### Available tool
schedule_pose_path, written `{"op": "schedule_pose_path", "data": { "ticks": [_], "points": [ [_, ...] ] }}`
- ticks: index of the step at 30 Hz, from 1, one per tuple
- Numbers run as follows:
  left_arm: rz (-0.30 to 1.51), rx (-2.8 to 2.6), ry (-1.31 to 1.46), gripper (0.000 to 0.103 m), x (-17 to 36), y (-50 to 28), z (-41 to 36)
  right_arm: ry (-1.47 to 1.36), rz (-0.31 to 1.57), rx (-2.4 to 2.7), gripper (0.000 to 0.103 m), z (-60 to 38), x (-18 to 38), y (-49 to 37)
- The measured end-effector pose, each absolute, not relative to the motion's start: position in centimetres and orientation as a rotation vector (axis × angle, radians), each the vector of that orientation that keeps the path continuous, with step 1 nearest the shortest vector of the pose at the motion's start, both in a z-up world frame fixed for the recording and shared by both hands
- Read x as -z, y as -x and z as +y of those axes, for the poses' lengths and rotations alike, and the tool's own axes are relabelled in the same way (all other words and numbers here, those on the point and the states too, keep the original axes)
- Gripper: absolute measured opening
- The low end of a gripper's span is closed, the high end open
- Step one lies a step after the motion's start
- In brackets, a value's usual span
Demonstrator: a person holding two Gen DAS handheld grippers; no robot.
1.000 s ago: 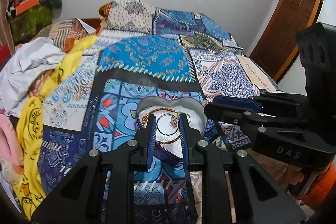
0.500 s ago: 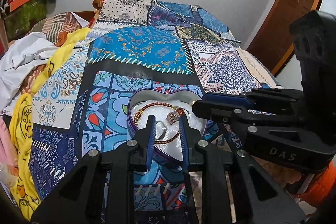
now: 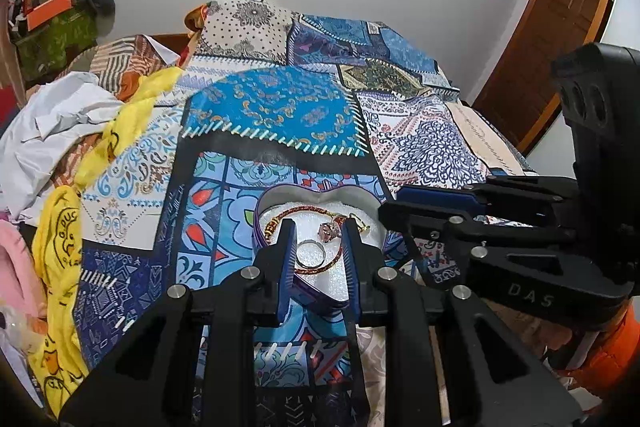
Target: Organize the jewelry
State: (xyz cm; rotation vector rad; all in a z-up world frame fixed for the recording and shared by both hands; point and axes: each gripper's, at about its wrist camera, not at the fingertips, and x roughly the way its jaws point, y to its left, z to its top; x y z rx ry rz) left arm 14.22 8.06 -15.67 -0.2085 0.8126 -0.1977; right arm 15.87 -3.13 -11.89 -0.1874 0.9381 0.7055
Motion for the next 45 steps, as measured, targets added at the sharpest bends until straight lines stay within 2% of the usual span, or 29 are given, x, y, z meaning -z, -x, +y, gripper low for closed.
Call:
{"op": "schedule_pose_path", "data": {
  "ticks": [3, 13, 19, 24, 33, 45],
  "points": [
    [0.796, 0.188, 0.203, 0.025, 14.8, -13.8, 8.0, 0.189, 0.918, -0.696, 0.017, -3.5, 11.2, -15.6],
    [0.741, 0.174, 0.172, 0.026, 12.0, -13.1, 6.8, 0.169, 0.821, -0.636, 0.018, -6.9, 8.1, -14.8],
    [0.712, 0.185, 0.134, 0.033, 10.4, -13.2, 4.5, 0.156, 0.785, -0.587, 0.018, -9.8, 7.1, -14.5],
    [0.707, 0.207, 0.101, 0.035, 9.9, -13.6, 2.3, 0.137, 0.763, -0.54, 0.028, -12.5, 6.7, -14.4],
    [0.769, 0.265, 0.05, 0.036, 11.5, -15.6, -2.1, 0.107, 0.746, -0.452, 0.028, -17.7, 6.8, -14.8],
    [0.891, 0.309, 0.027, 0.036, 15.8, -18.9, -5.5, 0.076, 0.829, -0.411, 0.029, -21.5, 9.8, -16.2]
  ]
}}
